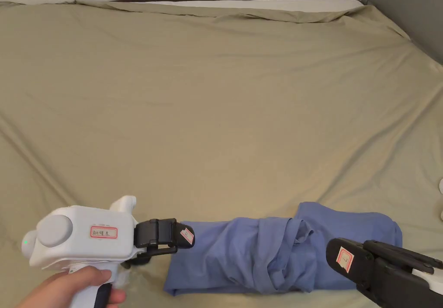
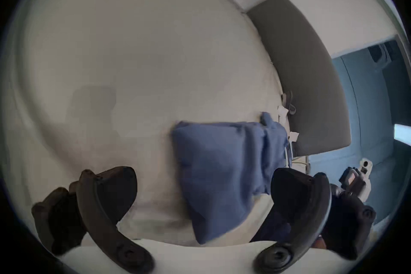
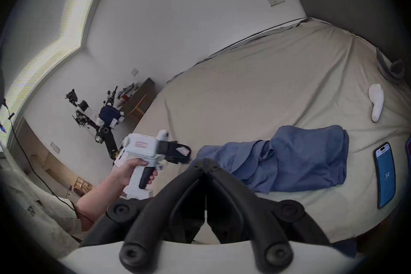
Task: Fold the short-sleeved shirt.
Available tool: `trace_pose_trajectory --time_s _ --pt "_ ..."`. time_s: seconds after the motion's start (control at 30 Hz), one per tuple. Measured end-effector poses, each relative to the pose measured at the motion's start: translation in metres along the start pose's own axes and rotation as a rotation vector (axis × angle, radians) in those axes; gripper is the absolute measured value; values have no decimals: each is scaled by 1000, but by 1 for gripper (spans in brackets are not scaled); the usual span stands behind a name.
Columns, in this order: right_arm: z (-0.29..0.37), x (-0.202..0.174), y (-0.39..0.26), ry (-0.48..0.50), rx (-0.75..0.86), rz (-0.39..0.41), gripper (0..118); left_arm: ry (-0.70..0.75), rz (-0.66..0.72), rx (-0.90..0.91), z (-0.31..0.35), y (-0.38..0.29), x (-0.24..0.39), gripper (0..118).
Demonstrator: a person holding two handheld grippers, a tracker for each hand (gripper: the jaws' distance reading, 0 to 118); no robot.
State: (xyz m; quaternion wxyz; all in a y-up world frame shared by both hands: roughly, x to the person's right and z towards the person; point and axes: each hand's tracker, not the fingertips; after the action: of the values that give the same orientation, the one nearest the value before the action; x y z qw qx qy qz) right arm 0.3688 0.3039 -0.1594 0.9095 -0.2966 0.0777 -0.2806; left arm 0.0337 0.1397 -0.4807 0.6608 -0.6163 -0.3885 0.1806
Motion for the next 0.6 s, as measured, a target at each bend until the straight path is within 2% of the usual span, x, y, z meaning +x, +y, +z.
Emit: trace_pose_trajectory --time_s 0.03,0.07,0.1,0.17,0.2,0.3,0.37,0.4,0.43,0.47,0.6 --pt "1 -2 0 8 -7 5 2 -62 25 -34 -9 -2 -1 118" --pt "1 -5 0 9 -9 11 2 -77 -34 41 -6 -4 2 118" --pt "2 -7 -1 10 -12 22 2 -157 -70 54 -11 -1 3 118" --pt "1 -9 -2 13 -17 35 2 -244 5 -35 -28 -3 12 118" --pt "-1 -8 -2 19 -22 37 2 -257 6 -28 -37 -5 17 118" --pt "-7 -12 -3 17 -35 42 2 -153 -98 -11 -48 -12 32 118" --pt "-9 -16 -2 18 -39 45 2 -208 -32 46 -44 -13 28 118" --pt "-8 -17 -2 26 -40 48 2 -230 56 34 -40 -14 22 118" --pt "-8 -18 -2 32 -45 49 2 -255 111 36 -33 -15 16 94" --pt "-8 -19 -2 34 -50 52 2 -250 140 58 -27 -17 12 8" --pt "-5 -23 0 27 -50 70 3 -250 117 96 -2 -41 7 10"
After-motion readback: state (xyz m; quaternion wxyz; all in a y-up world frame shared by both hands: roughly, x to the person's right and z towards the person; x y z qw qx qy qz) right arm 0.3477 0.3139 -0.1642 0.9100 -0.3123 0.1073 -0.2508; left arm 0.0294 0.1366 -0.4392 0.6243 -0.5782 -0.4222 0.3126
